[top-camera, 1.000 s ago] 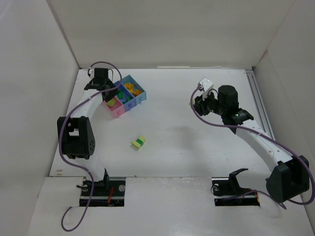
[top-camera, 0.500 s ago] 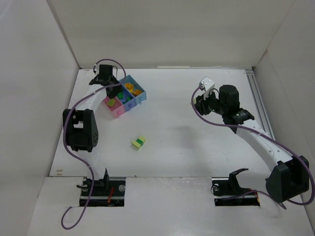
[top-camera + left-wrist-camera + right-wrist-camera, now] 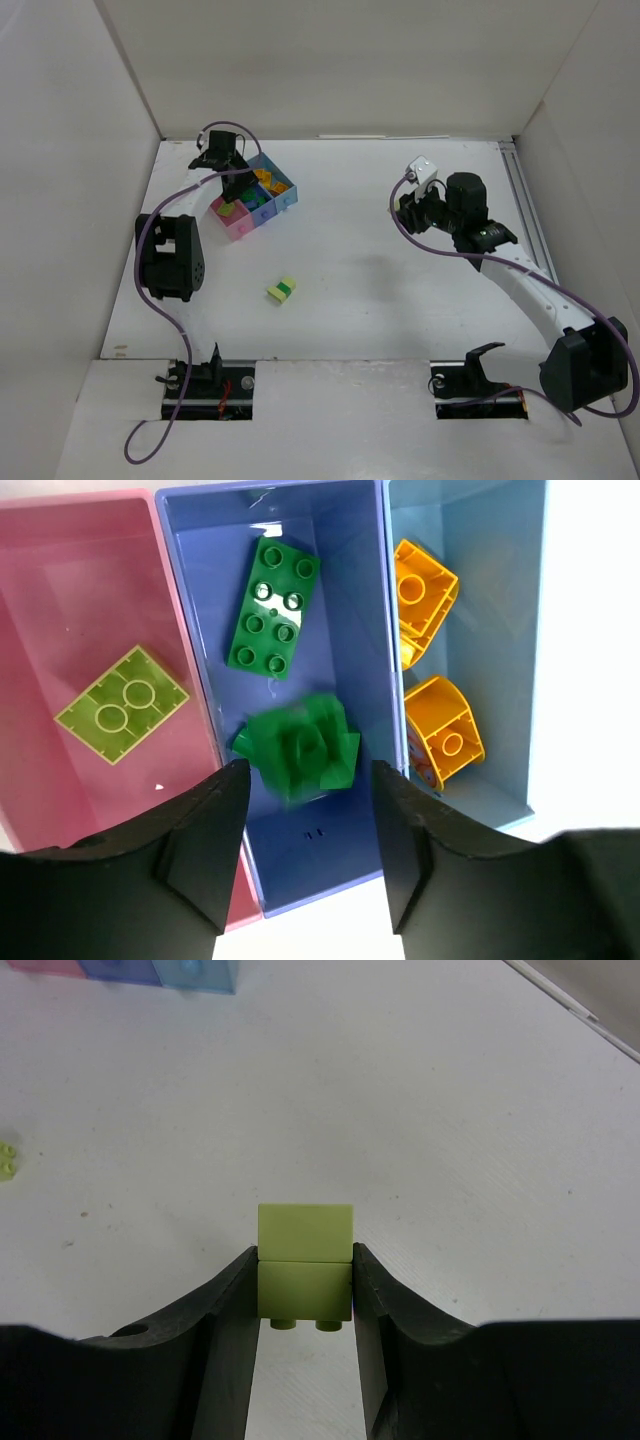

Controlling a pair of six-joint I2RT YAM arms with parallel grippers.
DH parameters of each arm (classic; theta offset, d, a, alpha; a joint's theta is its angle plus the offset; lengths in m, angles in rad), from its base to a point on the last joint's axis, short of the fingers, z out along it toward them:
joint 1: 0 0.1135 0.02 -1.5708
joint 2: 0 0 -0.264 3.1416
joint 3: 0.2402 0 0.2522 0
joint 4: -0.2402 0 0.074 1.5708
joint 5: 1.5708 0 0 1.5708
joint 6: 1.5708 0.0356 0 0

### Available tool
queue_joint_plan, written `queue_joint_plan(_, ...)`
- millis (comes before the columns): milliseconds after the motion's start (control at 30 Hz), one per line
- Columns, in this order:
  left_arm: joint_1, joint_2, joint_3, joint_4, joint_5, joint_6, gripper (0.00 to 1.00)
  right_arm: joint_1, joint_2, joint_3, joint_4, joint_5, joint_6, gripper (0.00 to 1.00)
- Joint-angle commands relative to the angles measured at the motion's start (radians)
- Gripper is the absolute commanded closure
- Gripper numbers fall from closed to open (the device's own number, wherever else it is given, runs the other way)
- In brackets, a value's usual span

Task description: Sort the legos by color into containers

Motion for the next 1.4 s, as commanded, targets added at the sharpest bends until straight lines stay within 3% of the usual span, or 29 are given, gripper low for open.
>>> queue_joint_plan(0, -0.001, -0.059, 0.013, 0.003, -0.012, 0.014, 0.48, -0.005, -0.002, -0.013, 0.055, 0.005, 0.003, 1.0)
queue_joint_plan(267, -0.001, -0.059, 0.012, 0.003, -0.003, 0.014, 0.47, -0.005, -0.02, -0.013, 0.055, 0.005, 0.003, 1.0)
queue_joint_plan(600, -0.01, -0.196, -0.041, 0.026, 0.035, 0.045, 0.27, -0.005, -0.038, -0.013, 0.055, -0.018, -0.006, 1.0)
queue_joint_plan(767, -0.085, -0.354, -0.118, 0.061, 0.161, 0.126, 0.07, 0.004, -0.057, -0.022, 0.055, -0.12, -0.035, 1.0)
queue_joint_plan(900, -0.177, -0.466, -0.223, 0.121, 0.355, 0.163, 0.0, 0.086, -0.067, -0.022, 0.067, -0.24, -0.084, 1.0)
queue_joint_plan(1033, -0.274, -0.543, -0.331, 0.283, 0.619, 0.163, 0.0, 0.191, -0.077, -0.011, 0.078, -0.286, -0.153, 1.0)
queue_joint_plan(1200, -0.421, -0.555, -0.36, 0.328, 0.676, 0.163, 0.0, 0.24, -0.096, -0.002, 0.078, -0.43, -0.216, 1.0)
queue_joint_plan(1367, -0.469, -0.567, -0.383, 0.342, 0.727, 0.163, 0.0, 0.277, -0.118, -0.002, 0.087, -0.424, -0.225, 1.0)
